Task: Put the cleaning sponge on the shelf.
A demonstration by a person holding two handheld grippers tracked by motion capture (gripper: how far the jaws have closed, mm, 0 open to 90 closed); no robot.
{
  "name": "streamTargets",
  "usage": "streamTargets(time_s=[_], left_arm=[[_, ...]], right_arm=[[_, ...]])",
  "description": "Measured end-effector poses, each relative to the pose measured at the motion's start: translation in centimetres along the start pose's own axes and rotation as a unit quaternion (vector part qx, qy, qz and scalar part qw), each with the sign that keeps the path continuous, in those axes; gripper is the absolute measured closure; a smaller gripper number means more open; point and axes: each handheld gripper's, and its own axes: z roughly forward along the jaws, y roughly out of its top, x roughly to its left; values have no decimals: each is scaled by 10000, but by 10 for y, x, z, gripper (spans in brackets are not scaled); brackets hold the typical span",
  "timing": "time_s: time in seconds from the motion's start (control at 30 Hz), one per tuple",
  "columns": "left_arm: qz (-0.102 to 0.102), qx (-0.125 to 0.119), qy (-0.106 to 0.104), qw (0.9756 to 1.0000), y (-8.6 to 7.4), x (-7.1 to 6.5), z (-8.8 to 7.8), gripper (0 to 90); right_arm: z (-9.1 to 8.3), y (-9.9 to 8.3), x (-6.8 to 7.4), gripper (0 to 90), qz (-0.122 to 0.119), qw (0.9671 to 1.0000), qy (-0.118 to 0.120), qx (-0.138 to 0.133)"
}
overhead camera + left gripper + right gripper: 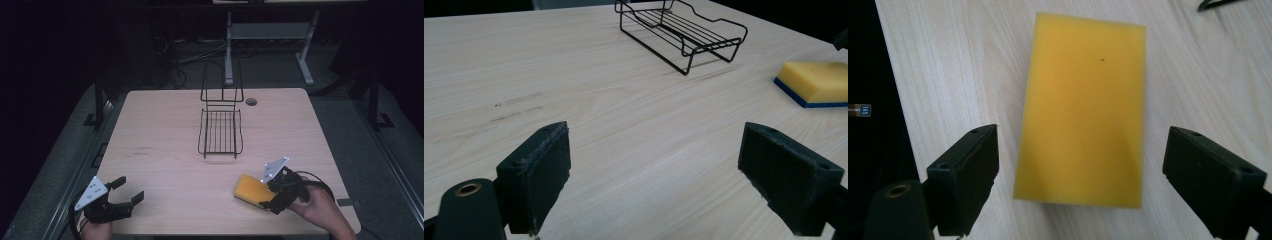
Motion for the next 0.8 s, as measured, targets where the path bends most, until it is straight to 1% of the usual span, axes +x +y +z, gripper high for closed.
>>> streamTargets(time_s=[0.07,0.23,0.43,0.57,0.77,0.8], left_arm=[[-1,2,5,10000,0,0,0,128],[-7,-1,2,10000,0,-1,0,128],[-7,-1,0,10000,0,-1,1,128],[-7,-3,-2,10000,0,-1,0,128],[-11,-15,-2,10000,0,0,0,128],[-10,-14,-5,10000,0,0,0,128]], right_arm=[[2,2,-1,145,34,10000,49,12],[5,5,-2,145,33,10000,52,27],[9,8,-4,145,106,9999,108,52],[13,10,-6,145,89,9998,124,101],[21,14,-9,145,124,9997,84,170],[22,15,-9,145,97,9998,71,177]])
